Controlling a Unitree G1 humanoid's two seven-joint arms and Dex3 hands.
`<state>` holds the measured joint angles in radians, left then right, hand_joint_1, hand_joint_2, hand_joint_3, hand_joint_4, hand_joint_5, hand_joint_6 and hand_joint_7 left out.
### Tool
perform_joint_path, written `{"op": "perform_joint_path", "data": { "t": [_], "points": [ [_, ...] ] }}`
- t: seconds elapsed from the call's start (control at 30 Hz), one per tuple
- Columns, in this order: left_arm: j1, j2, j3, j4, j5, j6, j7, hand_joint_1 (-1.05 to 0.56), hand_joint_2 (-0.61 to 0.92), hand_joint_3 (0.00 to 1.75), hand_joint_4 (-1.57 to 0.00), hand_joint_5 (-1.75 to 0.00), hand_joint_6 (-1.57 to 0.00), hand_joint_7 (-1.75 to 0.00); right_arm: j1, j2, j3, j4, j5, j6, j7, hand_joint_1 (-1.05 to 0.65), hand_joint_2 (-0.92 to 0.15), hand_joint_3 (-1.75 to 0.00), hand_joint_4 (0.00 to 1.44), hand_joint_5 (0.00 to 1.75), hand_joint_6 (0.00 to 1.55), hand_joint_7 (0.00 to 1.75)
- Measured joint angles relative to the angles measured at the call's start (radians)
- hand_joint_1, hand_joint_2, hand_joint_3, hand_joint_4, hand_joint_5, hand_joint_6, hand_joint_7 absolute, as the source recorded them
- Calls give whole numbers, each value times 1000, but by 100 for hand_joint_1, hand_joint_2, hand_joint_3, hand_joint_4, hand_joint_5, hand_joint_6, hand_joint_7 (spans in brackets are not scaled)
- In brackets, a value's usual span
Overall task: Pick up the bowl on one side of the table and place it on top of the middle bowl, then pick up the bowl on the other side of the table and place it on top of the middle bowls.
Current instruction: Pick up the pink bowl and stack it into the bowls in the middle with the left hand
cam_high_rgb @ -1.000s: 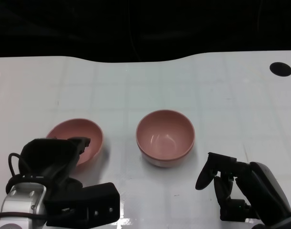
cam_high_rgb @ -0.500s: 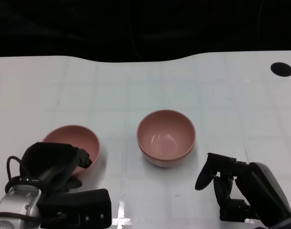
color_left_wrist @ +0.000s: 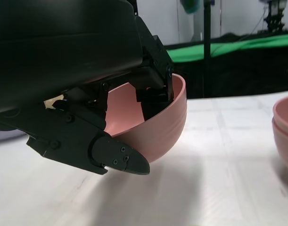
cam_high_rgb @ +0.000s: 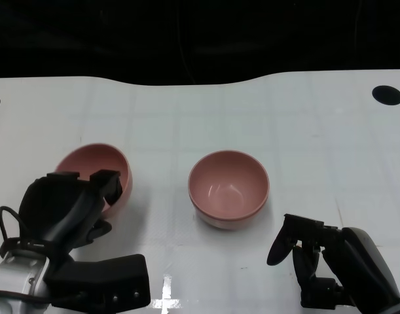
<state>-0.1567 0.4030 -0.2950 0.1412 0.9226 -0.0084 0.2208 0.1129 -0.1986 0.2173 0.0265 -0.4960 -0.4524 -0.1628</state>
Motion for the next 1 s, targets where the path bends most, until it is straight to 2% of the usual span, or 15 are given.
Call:
{"op": "perform_joint_path", "data": {
  "t": [0.13, 0.17, 0.27, 0.33, 0.4, 0.47, 0.5, 0.57, 0.63, 0.8, 1.0],
  "points": [
    [0, 6, 4, -31, -8, -25, 21, -24, 87, 22, -82, -175, -85, -108, 0, 0, 0, 0, 0, 2, 0, -12, -18, -154, 91, 175, 82, 143],
    [0, 6, 6, -36, -11, -32, 23, -24, 87, 23, -82, -175, -83, -112, 0, 0, 0, 0, 0, 3, 0, -12, -18, -154, 91, 175, 82, 143],
    [-4, 6, 13, -46, -30, -48, 23, -25, 86, 31, -82, -175, -70, -145, 0, 0, -1, 0, 0, 4, 0, -11, -18, -153, 91, 175, 81, 142],
    [-19, 4, 14, -59, -38, -56, 22, -24, 82, 41, -82, -175, -66, -159, -1, 0, -1, 1, 0, 4, 0, -11, -18, -153, 91, 175, 81, 142],
    [-37, -4, 16, -74, -55, -58, 15, -24, 70, 61, -82, -175, -68, -154, -4, 0, -1, 1, 0, 4, 0, -11, -18, -153, 91, 175, 81, 142],
    [-57, -17, 14, -80, -68, -61, -6, -24, 63, 74, -82, -175, -75, -137, -7, 0, -1, 1, 0, 4, 0, -11, -18, -153, 91, 175, 81, 142],
    [-68, -23, 12, -82, -71, -60, -18, -23, 58, 82, -82, -175, -74, -139, -8, 0, -1, 1, 0, 5, 0, -12, -18, -153, 91, 175, 81, 142],
    [-86, -31, 5, -85, -75, -61, -38, -21, 53, 89, -83, -175, -75, -142, -8, 0, -1, 1, 0, 7, 1, -12, -19, -153, 91, 175, 81, 142],
    [-106, -39, -8, -85, -89, -71, -54, -20, 51, 91, -83, -175, -75, -143, -9, 0, 0, 1, 0, 8, 1, -12, -19, -153, 90, 175, 81, 142],
    [-145, -69, -32, -85, -109, -91, -95, -21, 53, 92, -82, -175, -82, -124, -14, 0, 0, 6, 0, 8, 1, -12, -18, -153, 91, 175, 82, 143],
    [-160, -92, -53, -84, -116, -101, -125, -23, 55, 93, -82, -175, -84, -123, -19, 0, 3, 12, -5, 8, 1, -12, -18, -153, 91, 175, 82, 143]
  ]
}}
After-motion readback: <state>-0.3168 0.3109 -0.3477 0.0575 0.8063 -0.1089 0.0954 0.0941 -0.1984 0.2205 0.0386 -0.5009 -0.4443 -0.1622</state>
